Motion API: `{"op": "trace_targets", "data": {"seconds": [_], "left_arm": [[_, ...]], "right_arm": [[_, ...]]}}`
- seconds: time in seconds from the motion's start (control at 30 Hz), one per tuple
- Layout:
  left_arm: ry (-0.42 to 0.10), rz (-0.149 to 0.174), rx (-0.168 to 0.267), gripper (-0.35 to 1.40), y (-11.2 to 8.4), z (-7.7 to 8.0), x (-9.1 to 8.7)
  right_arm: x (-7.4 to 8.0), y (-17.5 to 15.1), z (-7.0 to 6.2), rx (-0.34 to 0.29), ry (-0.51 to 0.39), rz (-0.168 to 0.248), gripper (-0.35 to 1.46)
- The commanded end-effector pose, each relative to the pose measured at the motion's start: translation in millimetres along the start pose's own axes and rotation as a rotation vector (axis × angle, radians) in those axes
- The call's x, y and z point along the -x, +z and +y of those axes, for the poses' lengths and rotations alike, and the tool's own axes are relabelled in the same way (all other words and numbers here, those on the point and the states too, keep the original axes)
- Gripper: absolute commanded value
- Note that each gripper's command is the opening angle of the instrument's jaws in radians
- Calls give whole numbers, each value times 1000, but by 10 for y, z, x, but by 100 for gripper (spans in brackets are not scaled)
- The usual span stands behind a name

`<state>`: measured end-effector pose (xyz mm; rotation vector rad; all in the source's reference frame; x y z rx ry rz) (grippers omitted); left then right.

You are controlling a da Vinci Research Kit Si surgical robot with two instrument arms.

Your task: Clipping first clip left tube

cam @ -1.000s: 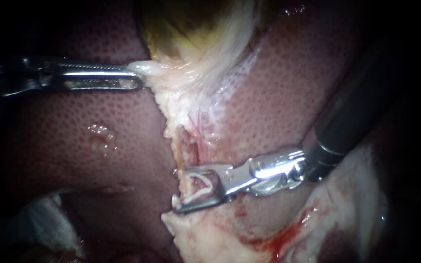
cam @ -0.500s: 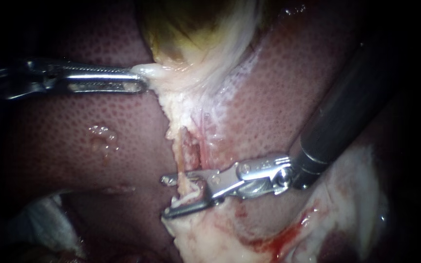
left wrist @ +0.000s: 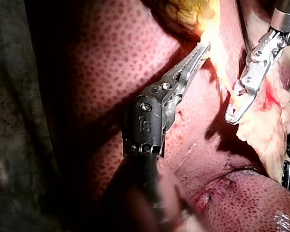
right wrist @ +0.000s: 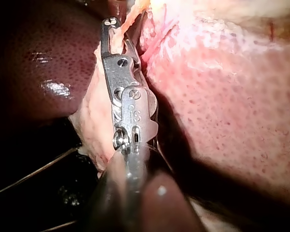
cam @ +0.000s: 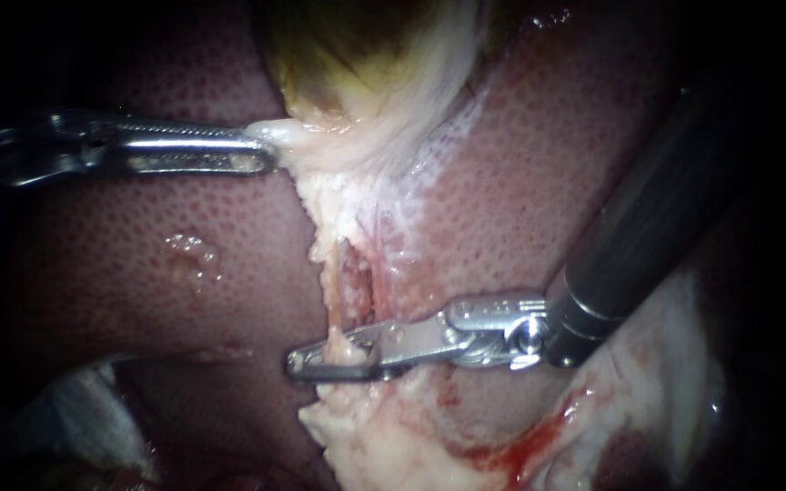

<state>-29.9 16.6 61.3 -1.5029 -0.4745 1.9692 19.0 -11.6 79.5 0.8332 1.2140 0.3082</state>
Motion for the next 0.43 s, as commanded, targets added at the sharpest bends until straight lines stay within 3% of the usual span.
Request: {"op": "trace_targets", "data": {"seconds": [0.03,0.43], "left_arm": [[0,0,0,-35,0,0,0],[0,0,0,-35,0,0,-1]], "right_arm": [[0,0,0,-2,-1,-4,-35],[1,-1,1,-3,4,-4,-35]]}}
